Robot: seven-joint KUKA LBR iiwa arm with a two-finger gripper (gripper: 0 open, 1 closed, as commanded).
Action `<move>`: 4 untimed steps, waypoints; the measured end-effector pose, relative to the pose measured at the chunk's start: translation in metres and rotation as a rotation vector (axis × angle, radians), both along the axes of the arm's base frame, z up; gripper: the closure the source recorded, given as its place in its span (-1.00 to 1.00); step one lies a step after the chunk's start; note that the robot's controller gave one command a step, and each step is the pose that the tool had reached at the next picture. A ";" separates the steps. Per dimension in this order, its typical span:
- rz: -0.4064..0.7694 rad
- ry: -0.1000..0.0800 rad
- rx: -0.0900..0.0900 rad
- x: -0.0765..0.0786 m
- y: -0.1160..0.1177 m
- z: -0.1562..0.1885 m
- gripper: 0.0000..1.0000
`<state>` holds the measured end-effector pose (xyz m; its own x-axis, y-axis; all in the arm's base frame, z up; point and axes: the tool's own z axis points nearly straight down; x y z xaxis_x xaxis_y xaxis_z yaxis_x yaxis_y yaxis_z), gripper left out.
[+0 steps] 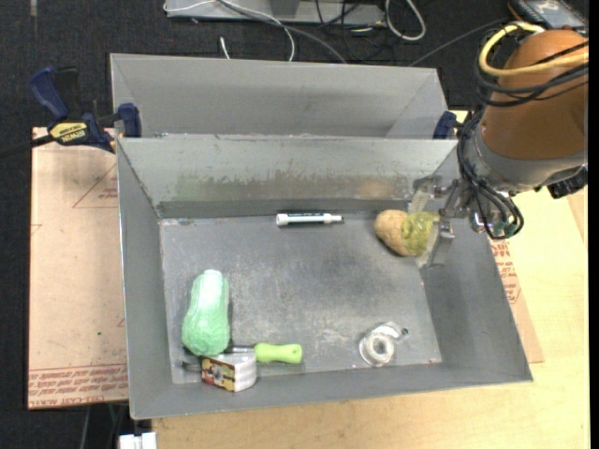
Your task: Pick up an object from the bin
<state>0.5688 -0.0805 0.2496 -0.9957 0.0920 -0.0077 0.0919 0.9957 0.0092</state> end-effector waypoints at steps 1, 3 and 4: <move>-0.230 -0.007 0.003 0.011 0.017 -0.030 1.00; 0.000 -0.012 0.000 -0.010 0.023 -0.079 1.00; 0.166 -0.018 -0.004 -0.013 0.056 -0.134 1.00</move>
Offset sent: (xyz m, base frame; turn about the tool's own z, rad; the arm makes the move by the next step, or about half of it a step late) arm -0.0361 0.0240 -0.0538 0.0606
